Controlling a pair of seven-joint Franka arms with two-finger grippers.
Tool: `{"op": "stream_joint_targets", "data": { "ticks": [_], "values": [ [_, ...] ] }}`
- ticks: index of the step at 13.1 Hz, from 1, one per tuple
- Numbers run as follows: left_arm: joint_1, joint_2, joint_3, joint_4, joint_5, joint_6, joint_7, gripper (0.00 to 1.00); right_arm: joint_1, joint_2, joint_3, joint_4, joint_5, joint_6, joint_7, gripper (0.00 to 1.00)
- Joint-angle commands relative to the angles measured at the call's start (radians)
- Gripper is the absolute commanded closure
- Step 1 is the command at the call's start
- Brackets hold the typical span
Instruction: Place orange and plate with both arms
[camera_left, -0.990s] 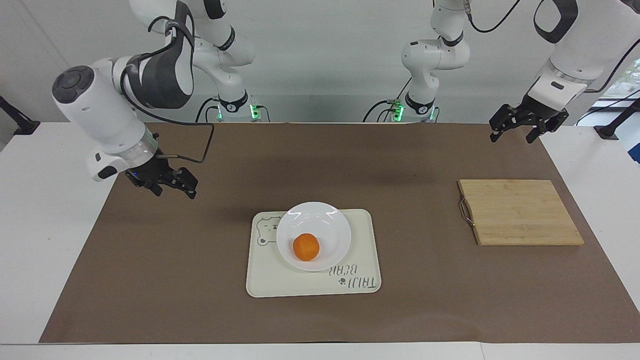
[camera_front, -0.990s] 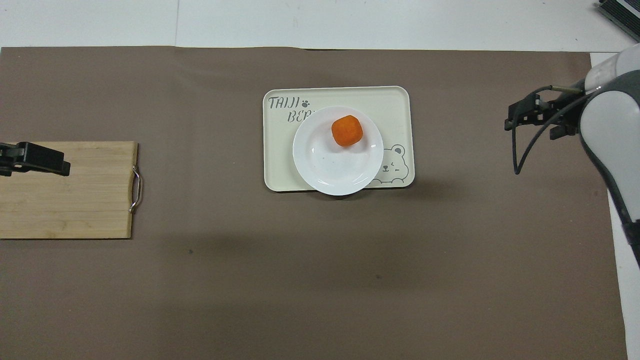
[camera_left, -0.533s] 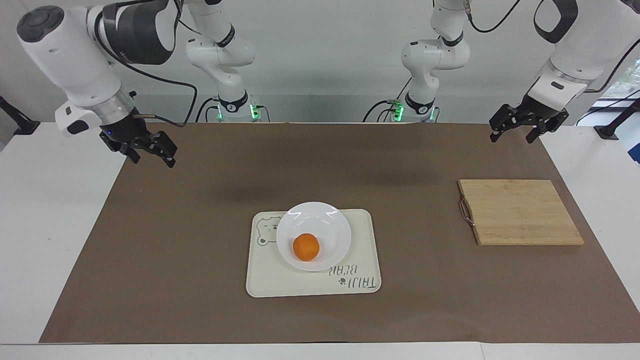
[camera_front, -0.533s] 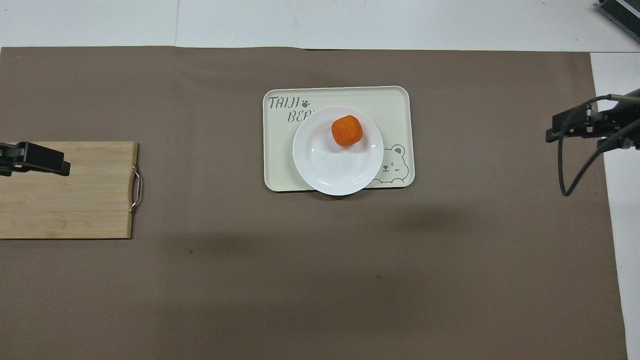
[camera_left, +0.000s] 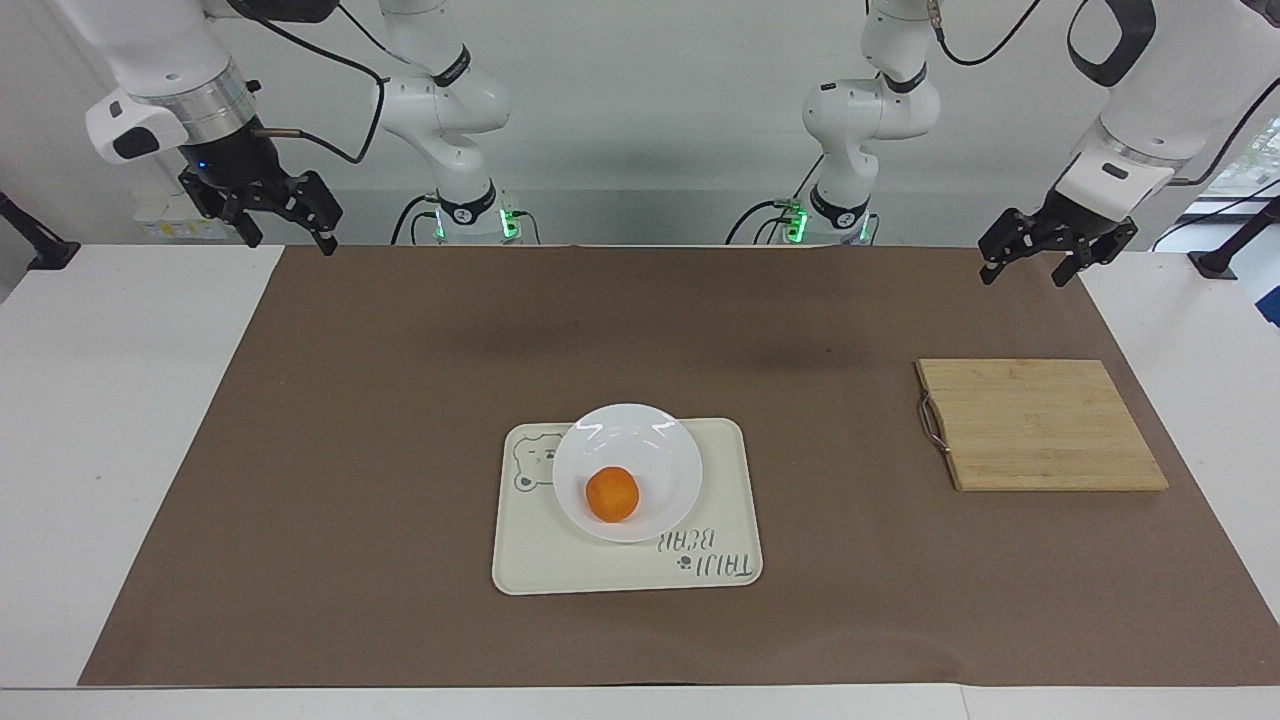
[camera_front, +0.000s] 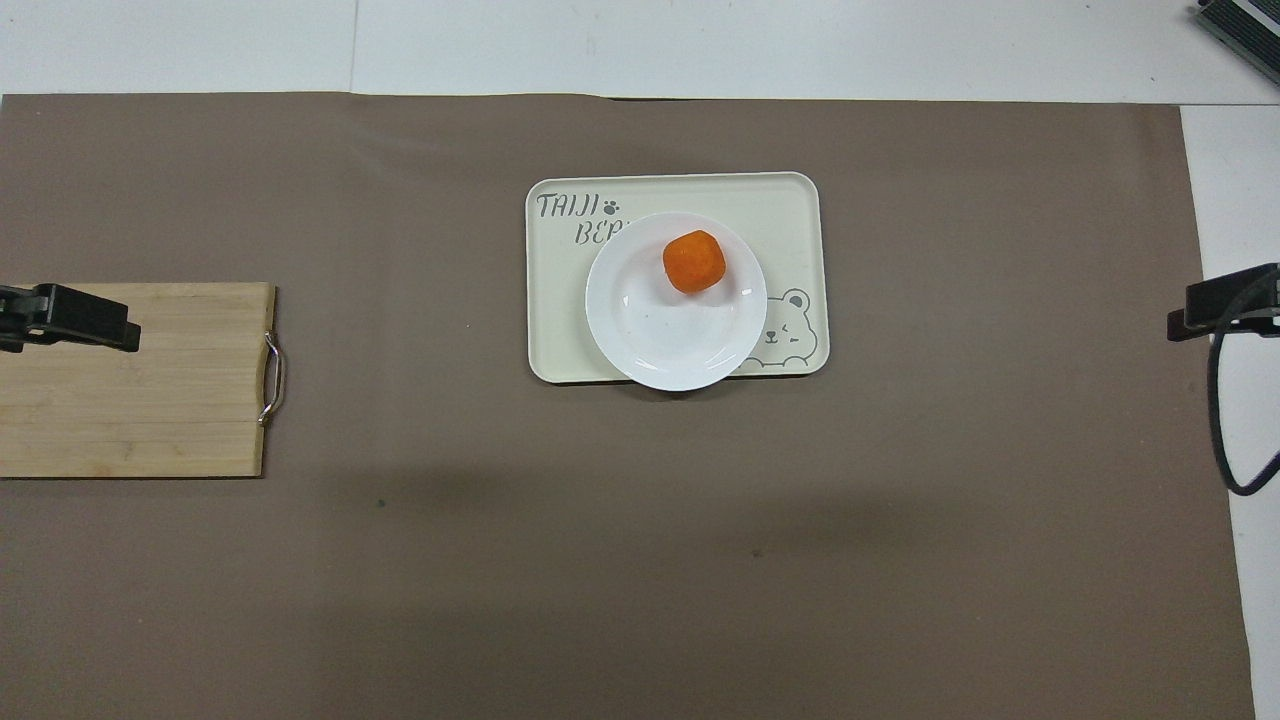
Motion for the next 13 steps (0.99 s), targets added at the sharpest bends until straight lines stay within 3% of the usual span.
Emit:
{"op": "stream_joint_targets", "data": {
  "ticks": [1, 5, 8, 13],
  "values": [
    [0.006, -0.012, -0.006, -0.002, 0.017, -0.006, -0.011, 0.00, 0.002, -0.045, 0.014, -0.091, -0.028, 0.060, 0.011, 0.00],
    [0.006, -0.012, -0.006, -0.002, 0.017, -0.006, -0.009, 0.00, 0.014, -0.041, 0.026, -0.085, -0.030, 0.069, 0.008, 0.00],
    [0.006, -0.012, -0.006, -0.002, 0.017, -0.006, -0.011, 0.00, 0.014, -0.013, 0.026, -0.008, -0.028, 0.028, -0.004, 0.00],
    [0.006, -0.012, -0.006, -0.002, 0.017, -0.006, -0.011, 0.00, 0.013, -0.013, 0.026, -0.005, -0.050, 0.007, -0.004, 0.00]
  ]
}}
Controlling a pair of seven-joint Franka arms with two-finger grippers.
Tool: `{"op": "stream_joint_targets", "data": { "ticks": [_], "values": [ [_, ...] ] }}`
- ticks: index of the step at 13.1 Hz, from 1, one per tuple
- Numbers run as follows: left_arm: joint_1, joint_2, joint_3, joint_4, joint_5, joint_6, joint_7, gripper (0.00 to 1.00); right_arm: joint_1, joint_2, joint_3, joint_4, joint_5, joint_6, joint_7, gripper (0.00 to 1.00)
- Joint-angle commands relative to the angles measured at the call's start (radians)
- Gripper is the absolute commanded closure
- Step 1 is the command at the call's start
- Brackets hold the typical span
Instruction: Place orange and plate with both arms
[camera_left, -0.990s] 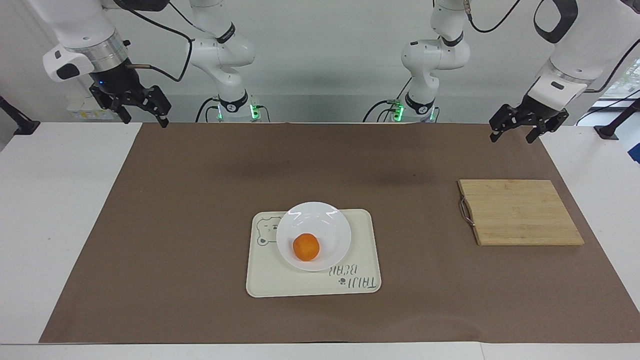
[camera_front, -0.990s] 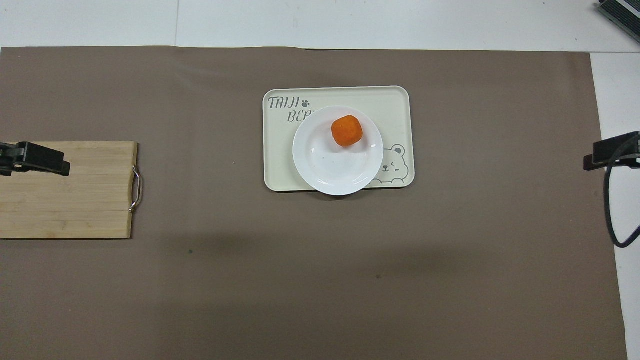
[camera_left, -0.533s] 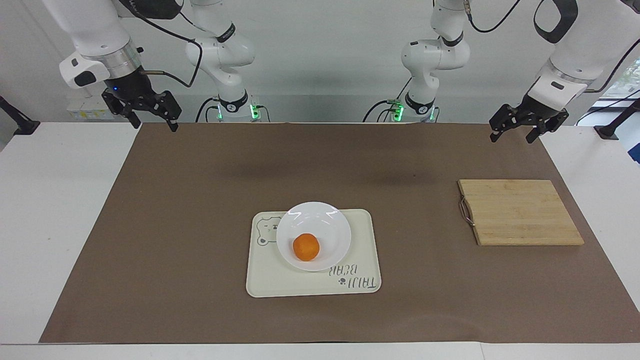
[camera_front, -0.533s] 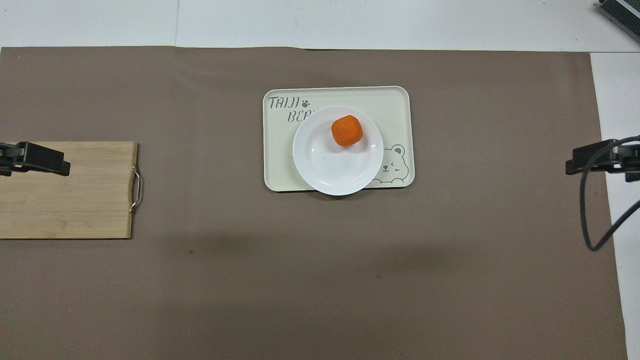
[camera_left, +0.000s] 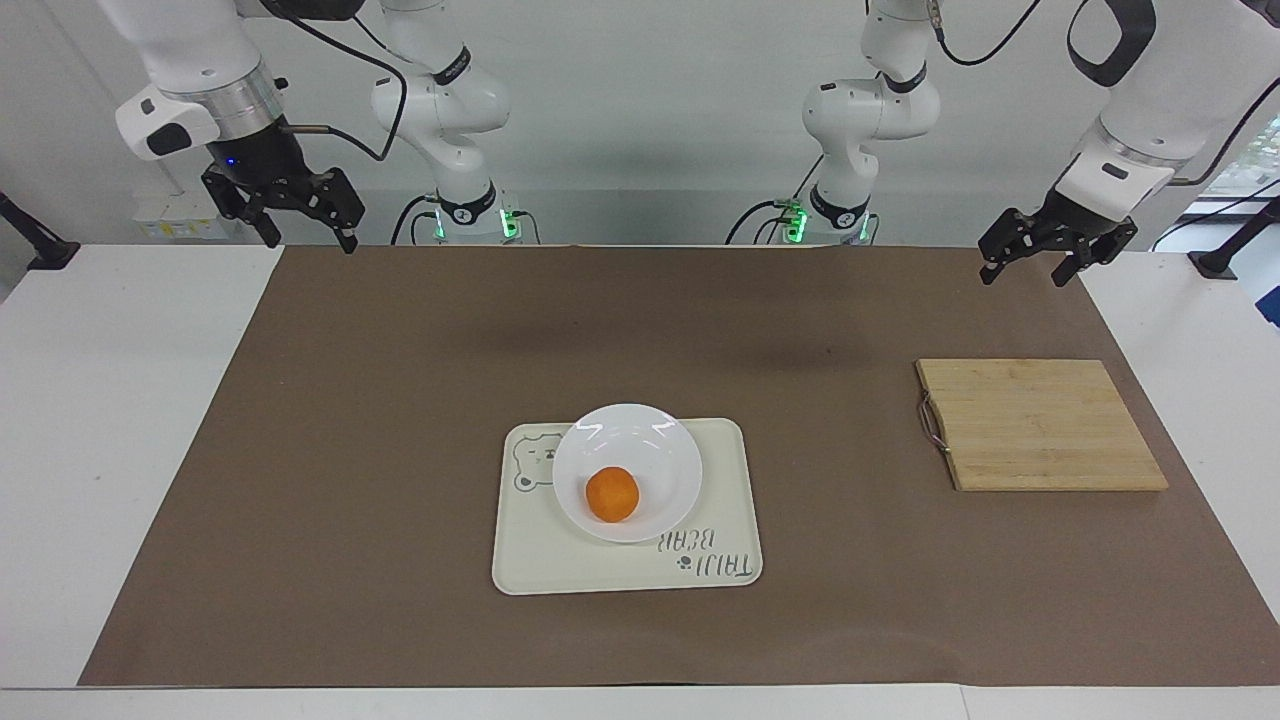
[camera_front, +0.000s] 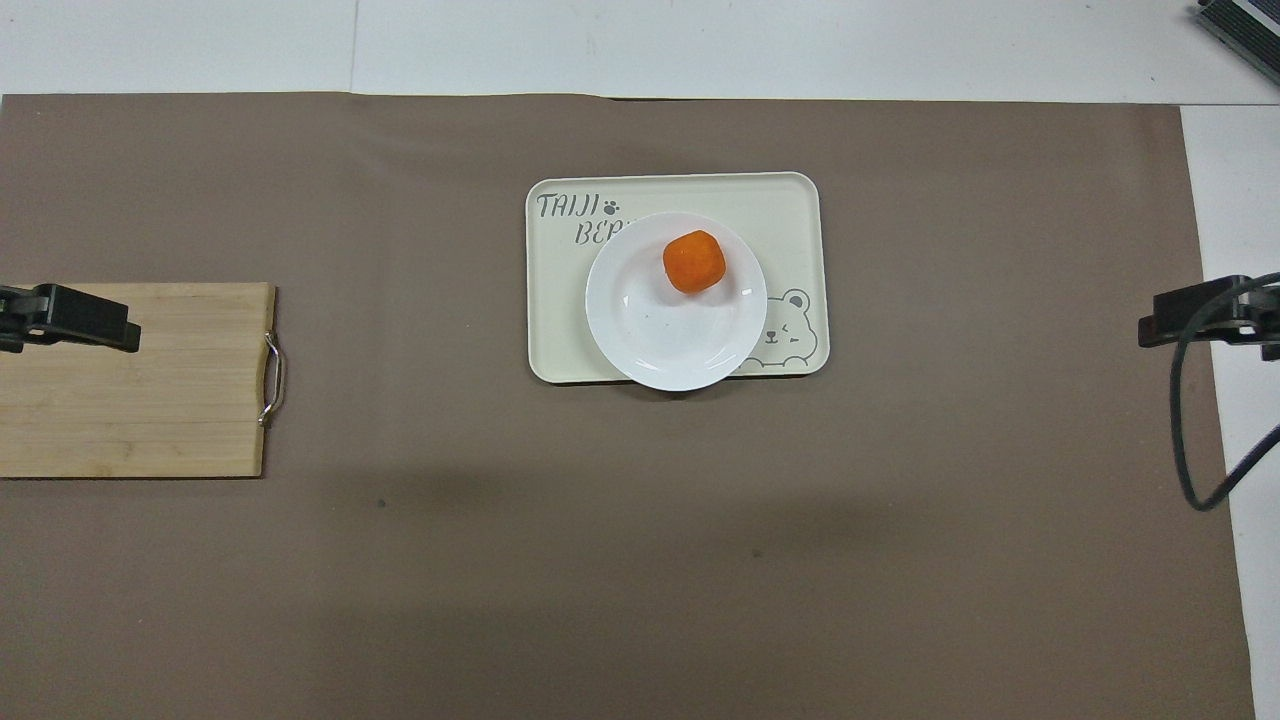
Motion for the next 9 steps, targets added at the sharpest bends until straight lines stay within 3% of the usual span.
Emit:
{"op": "stream_joint_targets", "data": {
  "ticks": [1, 9],
  "values": [
    [0.006, -0.012, -0.006, -0.002, 0.017, -0.006, -0.009, 0.00, 0.001, 0.002, 0.003, 0.011, -0.052, -0.011, -0.003, 0.00],
    [0.006, -0.012, -0.006, -0.002, 0.017, -0.006, -0.009, 0.00, 0.001, 0.002, 0.005, 0.009, -0.032, -0.022, -0.001, 0.00]
  ]
}}
